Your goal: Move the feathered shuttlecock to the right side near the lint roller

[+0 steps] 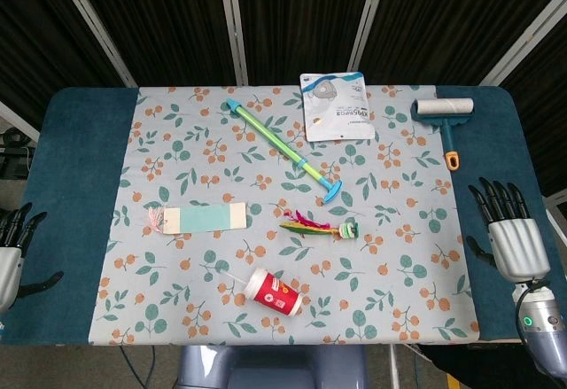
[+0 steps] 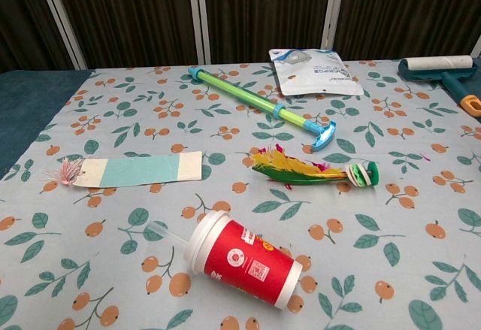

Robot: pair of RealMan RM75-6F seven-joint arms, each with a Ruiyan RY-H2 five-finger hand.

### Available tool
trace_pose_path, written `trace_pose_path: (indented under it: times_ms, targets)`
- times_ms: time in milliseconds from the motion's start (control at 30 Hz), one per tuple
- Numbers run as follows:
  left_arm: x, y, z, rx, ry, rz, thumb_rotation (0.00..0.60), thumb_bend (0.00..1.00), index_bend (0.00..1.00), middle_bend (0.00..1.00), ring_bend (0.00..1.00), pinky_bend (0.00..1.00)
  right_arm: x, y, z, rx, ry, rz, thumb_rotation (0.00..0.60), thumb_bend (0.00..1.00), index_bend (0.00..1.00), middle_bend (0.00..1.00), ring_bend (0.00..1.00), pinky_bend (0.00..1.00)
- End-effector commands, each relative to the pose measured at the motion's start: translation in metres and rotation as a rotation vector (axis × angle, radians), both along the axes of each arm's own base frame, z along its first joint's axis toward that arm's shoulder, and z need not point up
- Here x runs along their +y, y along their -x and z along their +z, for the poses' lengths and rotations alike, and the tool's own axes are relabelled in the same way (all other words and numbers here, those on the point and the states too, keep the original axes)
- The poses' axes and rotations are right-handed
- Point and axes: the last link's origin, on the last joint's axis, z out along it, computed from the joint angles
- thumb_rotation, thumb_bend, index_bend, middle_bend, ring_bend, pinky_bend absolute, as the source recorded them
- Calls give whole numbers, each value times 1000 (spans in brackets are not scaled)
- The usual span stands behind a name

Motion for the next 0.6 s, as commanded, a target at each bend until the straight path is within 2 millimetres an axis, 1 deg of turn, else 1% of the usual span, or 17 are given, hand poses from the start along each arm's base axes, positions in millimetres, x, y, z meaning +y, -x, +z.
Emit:
trace_pose_path:
  times_ms: [33, 467, 600]
  targets:
    - [0, 0, 0, 0, 0, 0, 551, 145, 112, 0, 0, 0, 0, 0, 0, 0, 0, 0, 600, 198, 62, 0, 0, 0]
    - [1, 0, 0, 0, -1, 2, 551, 145, 112, 0, 0, 0, -1, -1, -1, -2, -11, -9, 600, 198, 68, 0, 0, 0]
    - [2, 0, 0, 0, 0, 3, 556, 145, 112, 0, 0, 0, -1, -6, -7, -44, -48, -38, 600, 198, 89, 0, 0, 0]
